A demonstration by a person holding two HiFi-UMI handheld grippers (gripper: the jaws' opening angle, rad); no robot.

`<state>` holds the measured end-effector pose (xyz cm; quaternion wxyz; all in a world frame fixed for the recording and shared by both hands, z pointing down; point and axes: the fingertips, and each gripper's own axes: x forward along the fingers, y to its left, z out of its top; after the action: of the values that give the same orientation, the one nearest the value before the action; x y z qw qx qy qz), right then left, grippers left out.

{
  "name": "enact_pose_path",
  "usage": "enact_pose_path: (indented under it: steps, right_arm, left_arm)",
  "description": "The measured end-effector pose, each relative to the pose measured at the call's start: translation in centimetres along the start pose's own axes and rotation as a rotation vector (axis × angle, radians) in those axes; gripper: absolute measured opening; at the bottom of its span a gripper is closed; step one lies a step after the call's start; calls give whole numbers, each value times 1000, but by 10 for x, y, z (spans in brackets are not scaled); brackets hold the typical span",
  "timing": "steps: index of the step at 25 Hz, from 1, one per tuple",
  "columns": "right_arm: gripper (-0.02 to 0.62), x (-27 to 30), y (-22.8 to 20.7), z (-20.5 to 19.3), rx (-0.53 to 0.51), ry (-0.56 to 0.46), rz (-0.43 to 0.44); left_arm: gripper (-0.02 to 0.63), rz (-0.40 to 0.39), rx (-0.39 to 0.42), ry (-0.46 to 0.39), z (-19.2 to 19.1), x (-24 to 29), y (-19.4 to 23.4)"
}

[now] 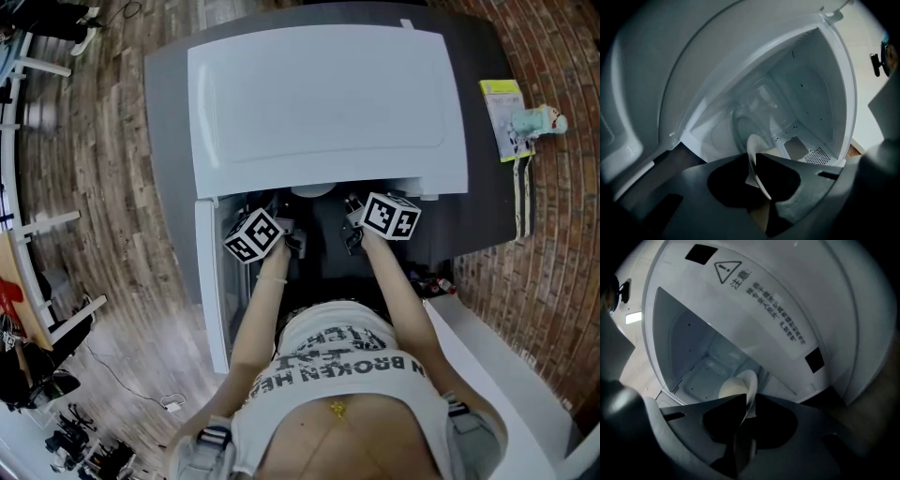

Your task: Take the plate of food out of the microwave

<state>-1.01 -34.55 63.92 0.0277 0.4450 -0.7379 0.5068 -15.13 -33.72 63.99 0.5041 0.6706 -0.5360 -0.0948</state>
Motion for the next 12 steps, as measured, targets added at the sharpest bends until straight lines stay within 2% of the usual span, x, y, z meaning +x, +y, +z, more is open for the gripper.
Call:
enact_pose_path:
  steps: [2,5,8,12]
  right_arm:
    - [60,-2,1,-2,-12,6,0]
    - [63,-6,-1,-5,-6,3,0]
    - [111,-9,-4,-9,31,10,17]
    - [116,-8,-5,-10,89,17,59]
  left_arm:
    - [52,20,-24,5,-3,-3,4]
    - [46,6,-72,13,-7,-5,0]
    - [40,-2,-104,33,-13,-6,-3]
    - [37,-11,-139,55,-20,-8,-6]
